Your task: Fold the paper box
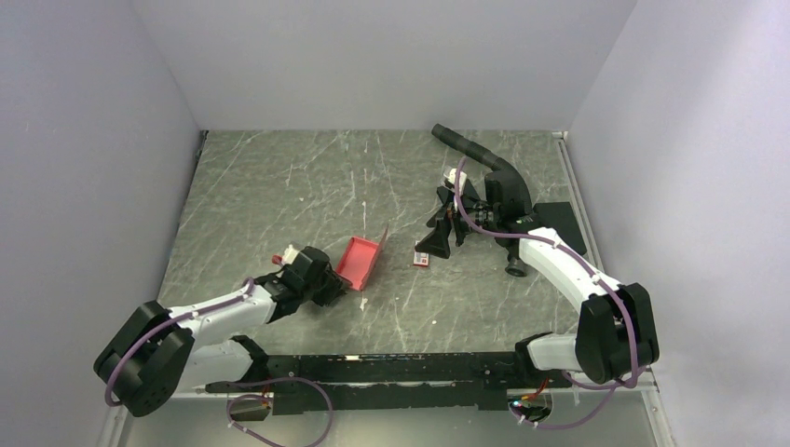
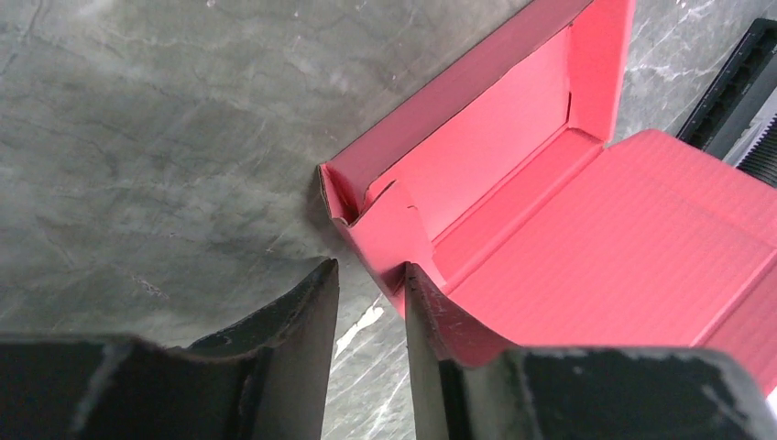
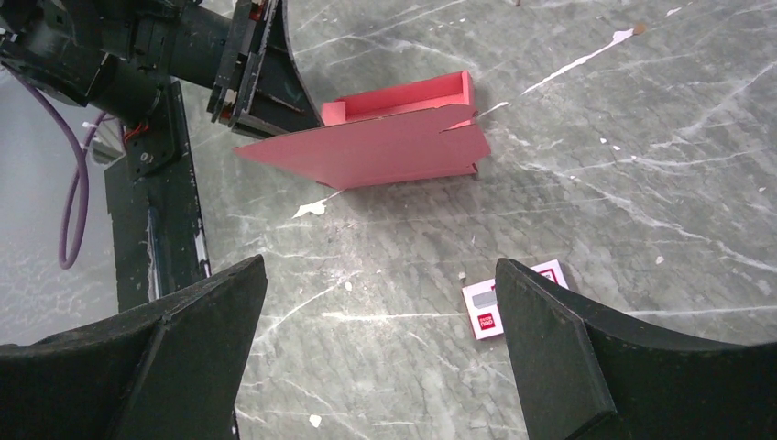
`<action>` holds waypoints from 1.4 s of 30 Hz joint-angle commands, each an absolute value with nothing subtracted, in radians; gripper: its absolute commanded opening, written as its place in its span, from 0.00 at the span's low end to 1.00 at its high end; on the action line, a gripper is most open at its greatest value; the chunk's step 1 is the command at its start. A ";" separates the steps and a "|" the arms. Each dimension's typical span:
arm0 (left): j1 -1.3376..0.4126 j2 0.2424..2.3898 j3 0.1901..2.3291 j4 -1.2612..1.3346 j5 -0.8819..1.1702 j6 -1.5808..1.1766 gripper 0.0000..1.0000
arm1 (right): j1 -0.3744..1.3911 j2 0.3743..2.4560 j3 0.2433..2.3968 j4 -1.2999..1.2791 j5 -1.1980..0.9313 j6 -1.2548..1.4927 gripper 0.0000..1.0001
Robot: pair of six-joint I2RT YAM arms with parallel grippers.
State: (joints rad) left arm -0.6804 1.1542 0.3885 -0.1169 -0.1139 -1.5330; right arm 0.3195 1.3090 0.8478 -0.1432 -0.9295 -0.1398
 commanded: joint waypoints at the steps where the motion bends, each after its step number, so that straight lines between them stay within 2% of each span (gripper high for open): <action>1: -0.684 1.181 0.401 -0.092 -0.160 -1.550 0.36 | 0.322 1.301 0.884 -0.132 -0.971 -0.164 1.00; 9: -0.683 1.306 0.440 -0.065 -0.171 -1.522 0.34 | 0.321 1.296 0.885 -0.134 -0.975 -0.166 1.00; 11: -0.680 1.325 0.462 -0.077 -0.169 -1.482 0.06 | 0.321 1.294 0.885 -0.134 -0.976 -0.167 1.00; 12: -0.680 1.331 0.482 -0.085 -0.166 -1.460 0.00 | 0.321 1.294 0.885 -0.134 -0.976 -0.166 1.00; 20: -0.673 1.374 0.657 -0.327 -0.153 -1.172 0.00 | 0.321 1.286 0.887 -0.136 -0.975 -0.168 1.00; 25: -0.660 1.446 0.790 -0.399 -0.088 -0.754 0.00 | 0.321 1.280 0.884 -0.138 -0.983 -0.175 1.00; 28: -0.671 1.444 0.832 -0.412 -0.112 -0.614 0.00 | 0.323 1.279 0.865 -0.120 -0.995 -0.172 1.00; 36: -0.774 1.082 0.665 -0.101 -0.346 -0.380 0.00 | 0.336 1.243 0.788 0.057 -0.912 -0.070 1.00; 42: -0.879 0.917 0.558 0.101 -0.424 -0.220 0.00 | 0.335 1.218 0.769 0.136 -0.979 -0.006 1.00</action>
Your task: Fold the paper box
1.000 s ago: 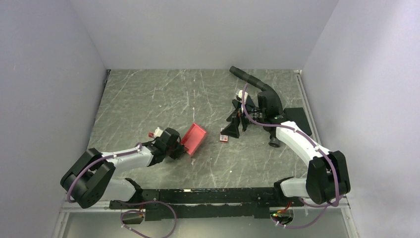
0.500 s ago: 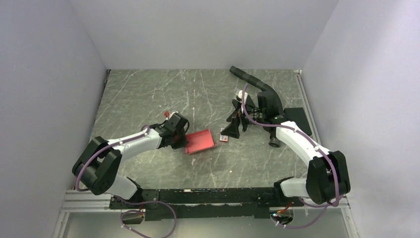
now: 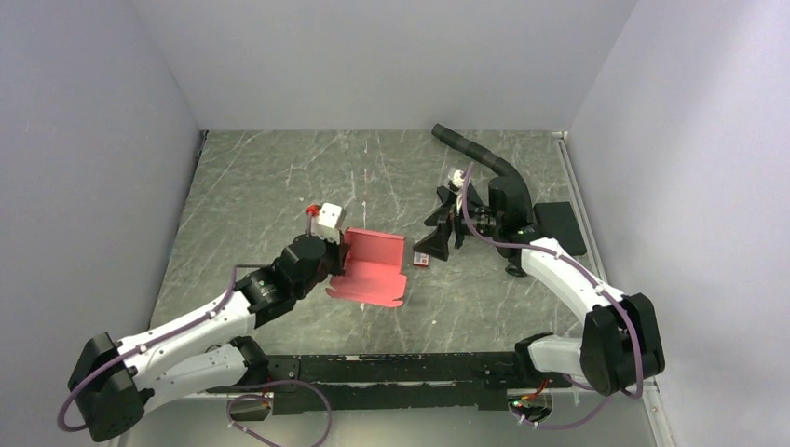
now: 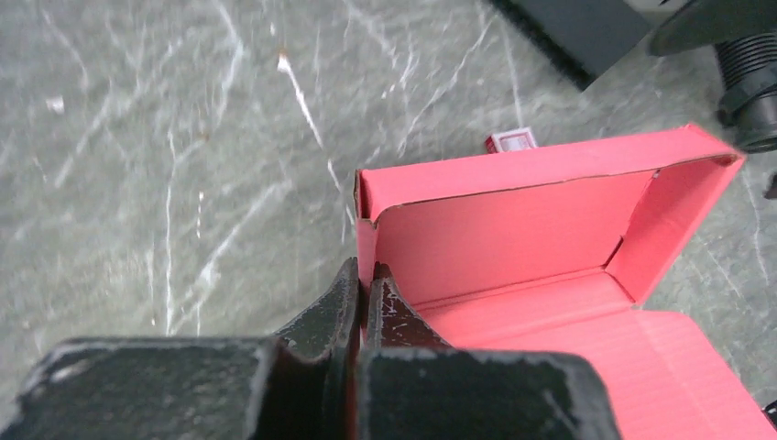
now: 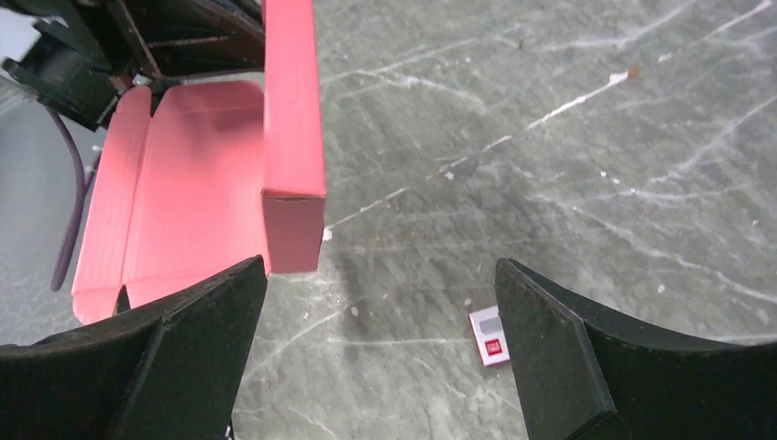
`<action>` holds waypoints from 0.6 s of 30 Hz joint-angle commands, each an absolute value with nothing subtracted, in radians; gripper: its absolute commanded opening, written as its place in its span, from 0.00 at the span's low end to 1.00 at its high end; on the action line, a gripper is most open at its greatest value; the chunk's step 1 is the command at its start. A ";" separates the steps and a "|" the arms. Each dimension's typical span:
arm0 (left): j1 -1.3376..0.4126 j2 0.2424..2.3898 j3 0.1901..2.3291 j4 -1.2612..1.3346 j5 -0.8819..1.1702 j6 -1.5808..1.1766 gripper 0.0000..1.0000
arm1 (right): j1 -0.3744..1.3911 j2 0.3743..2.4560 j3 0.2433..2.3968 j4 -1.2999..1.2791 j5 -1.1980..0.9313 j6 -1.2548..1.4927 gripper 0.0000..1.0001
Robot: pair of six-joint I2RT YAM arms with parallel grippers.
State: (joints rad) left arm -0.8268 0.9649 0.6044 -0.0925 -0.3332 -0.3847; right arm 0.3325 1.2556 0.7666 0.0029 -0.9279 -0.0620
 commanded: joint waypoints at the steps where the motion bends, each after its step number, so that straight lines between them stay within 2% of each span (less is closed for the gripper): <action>1: -0.893 0.913 0.554 0.112 -0.431 -0.208 0.00 | 0.338 1.214 0.780 0.127 -0.991 -0.003 1.00; 8: -0.937 0.991 0.576 0.165 -0.428 -0.198 0.00 | 0.372 1.172 0.908 -0.085 -0.970 -0.115 1.00; 18: -0.983 1.147 0.639 0.210 -0.428 -0.210 0.00 | 0.540 1.247 0.985 -0.264 -0.676 -0.287 1.00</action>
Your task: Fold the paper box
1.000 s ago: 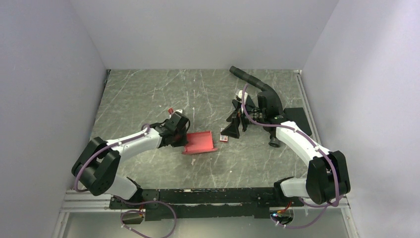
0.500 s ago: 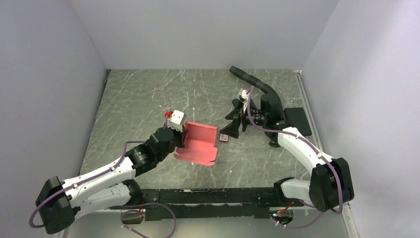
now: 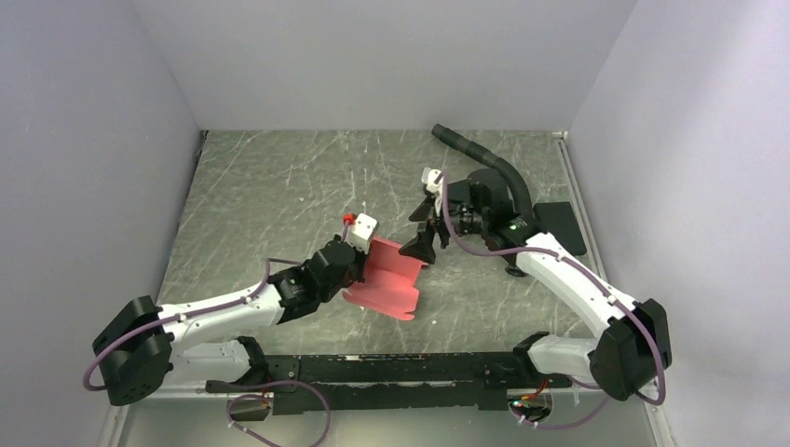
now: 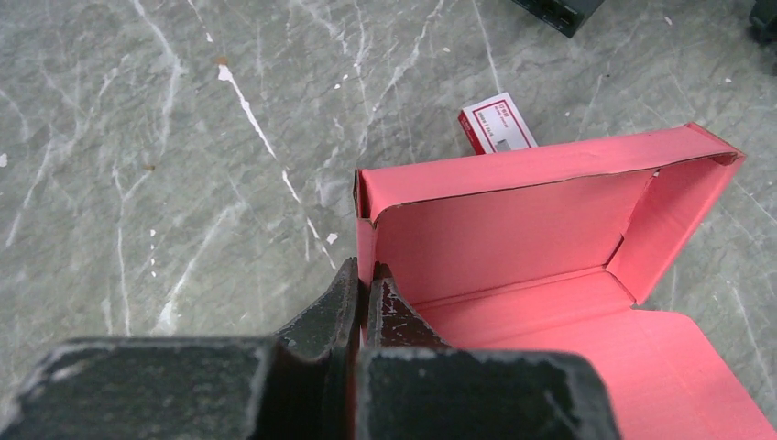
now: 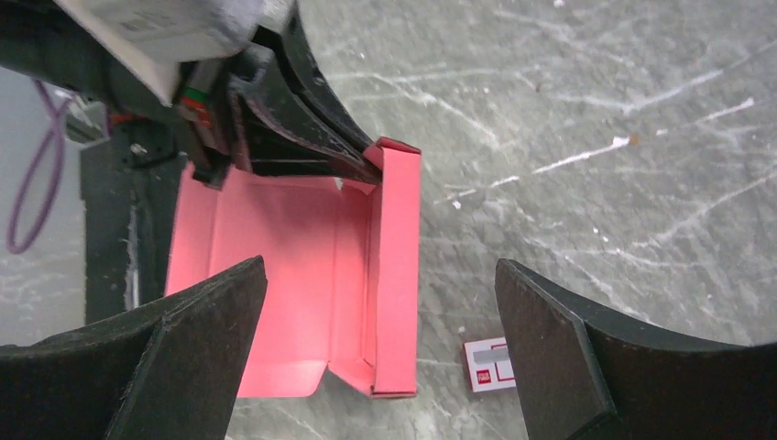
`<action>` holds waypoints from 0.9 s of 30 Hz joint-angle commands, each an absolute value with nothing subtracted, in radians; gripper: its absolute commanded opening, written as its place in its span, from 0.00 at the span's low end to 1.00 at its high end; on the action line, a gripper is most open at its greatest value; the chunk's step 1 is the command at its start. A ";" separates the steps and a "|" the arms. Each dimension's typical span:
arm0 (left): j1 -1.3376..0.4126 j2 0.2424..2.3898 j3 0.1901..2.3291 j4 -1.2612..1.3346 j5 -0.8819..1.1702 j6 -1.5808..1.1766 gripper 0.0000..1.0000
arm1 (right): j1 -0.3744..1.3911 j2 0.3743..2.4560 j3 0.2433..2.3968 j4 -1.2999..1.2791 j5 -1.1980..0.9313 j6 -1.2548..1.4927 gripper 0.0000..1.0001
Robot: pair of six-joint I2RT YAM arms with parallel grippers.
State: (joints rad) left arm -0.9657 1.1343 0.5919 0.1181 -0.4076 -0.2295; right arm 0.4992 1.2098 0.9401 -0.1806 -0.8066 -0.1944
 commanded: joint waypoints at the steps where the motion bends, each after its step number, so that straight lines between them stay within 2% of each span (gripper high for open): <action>1: -0.985 1.150 0.635 0.215 -0.431 -0.215 0.00 | 0.558 1.255 0.982 -0.264 -0.656 -0.298 1.00; 5: -0.989 1.147 0.617 0.234 -0.429 -0.228 0.00 | 0.584 1.306 0.992 -0.280 -0.631 -0.308 1.00; 9: -0.989 1.129 0.593 0.252 -0.425 -0.233 0.00 | 0.588 1.340 0.991 -0.269 -0.706 -0.260 0.99; 13: -0.991 1.123 0.576 0.264 -0.425 -0.238 0.00 | 0.615 1.350 0.986 -0.239 -0.676 -0.219 0.94; 17: -0.992 1.139 0.568 0.277 -0.443 -0.246 0.00 | 0.651 1.362 0.983 -0.223 -0.610 -0.212 0.85; 23: -0.996 1.164 0.559 0.303 -0.497 -0.261 0.00 | 0.677 1.377 0.978 -0.190 -0.511 -0.184 0.61; 27: -0.998 1.196 0.566 0.319 -0.515 -0.261 0.00 | 0.684 1.374 0.974 -0.170 -0.549 -0.155 0.54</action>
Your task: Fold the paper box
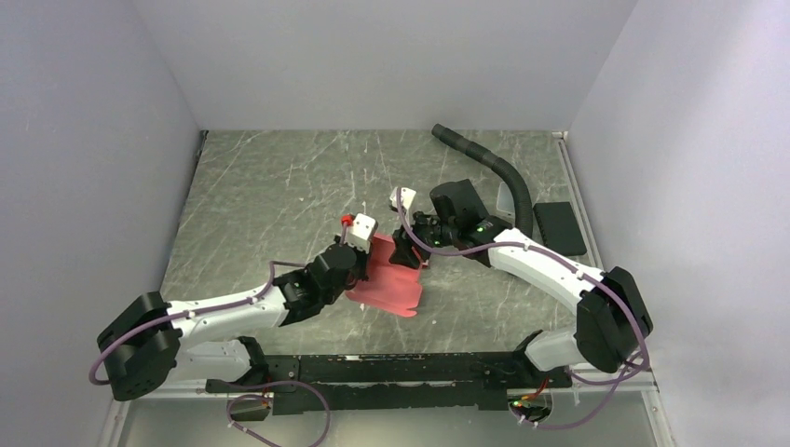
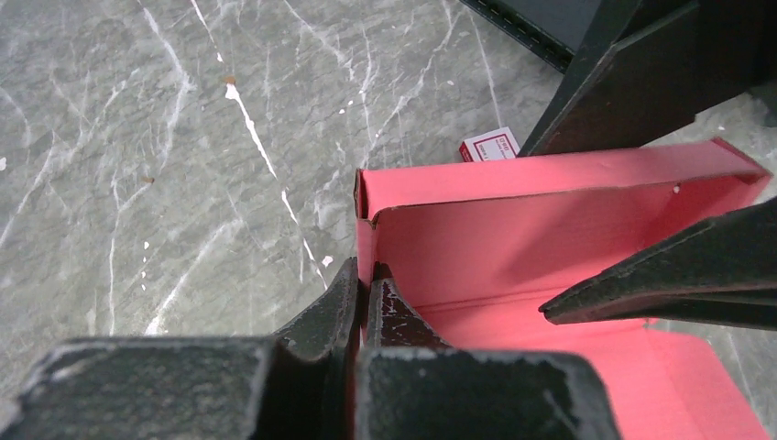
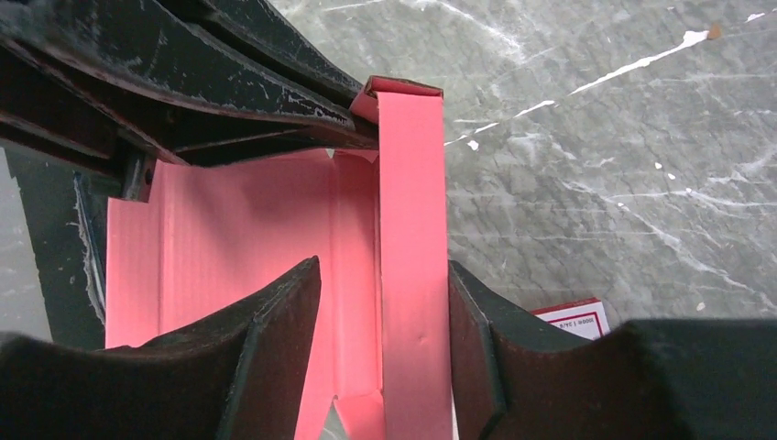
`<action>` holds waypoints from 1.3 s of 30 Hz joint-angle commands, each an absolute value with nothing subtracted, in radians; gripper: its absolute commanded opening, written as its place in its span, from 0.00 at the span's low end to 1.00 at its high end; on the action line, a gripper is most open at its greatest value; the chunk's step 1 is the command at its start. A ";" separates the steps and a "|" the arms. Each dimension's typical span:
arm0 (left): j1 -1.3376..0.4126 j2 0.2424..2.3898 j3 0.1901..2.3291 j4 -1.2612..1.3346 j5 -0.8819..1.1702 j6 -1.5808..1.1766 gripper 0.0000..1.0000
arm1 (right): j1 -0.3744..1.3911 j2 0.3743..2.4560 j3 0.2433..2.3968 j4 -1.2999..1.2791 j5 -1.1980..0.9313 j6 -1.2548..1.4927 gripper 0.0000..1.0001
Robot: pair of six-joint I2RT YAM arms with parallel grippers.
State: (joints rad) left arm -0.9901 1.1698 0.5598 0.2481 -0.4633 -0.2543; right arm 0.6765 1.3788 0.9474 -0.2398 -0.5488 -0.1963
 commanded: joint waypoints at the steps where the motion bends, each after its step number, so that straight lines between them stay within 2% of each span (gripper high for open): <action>1: -1.000 1.207 0.570 0.320 -0.522 -0.259 0.00 | 0.684 1.371 0.974 -0.166 -0.564 -0.148 0.52; 10: -1.013 1.253 0.572 0.340 -0.577 -0.258 0.00 | 0.684 1.381 0.968 -0.150 -0.599 -0.119 0.30; 16: -1.012 1.290 0.588 0.337 -0.523 -0.260 0.00 | 0.686 1.432 0.973 -0.151 -0.519 -0.112 0.30; 19: -1.012 1.301 0.594 0.314 -0.517 -0.285 0.11 | 0.686 1.449 0.970 -0.146 -0.485 -0.112 0.30; 25: -1.012 1.294 0.566 0.297 -0.511 -0.335 0.22 | 0.686 1.496 0.968 -0.142 -0.438 -0.123 0.27; 39: -1.013 1.232 0.487 0.249 -0.510 -0.441 0.35 | 0.686 1.590 0.969 -0.121 -0.455 -0.097 0.24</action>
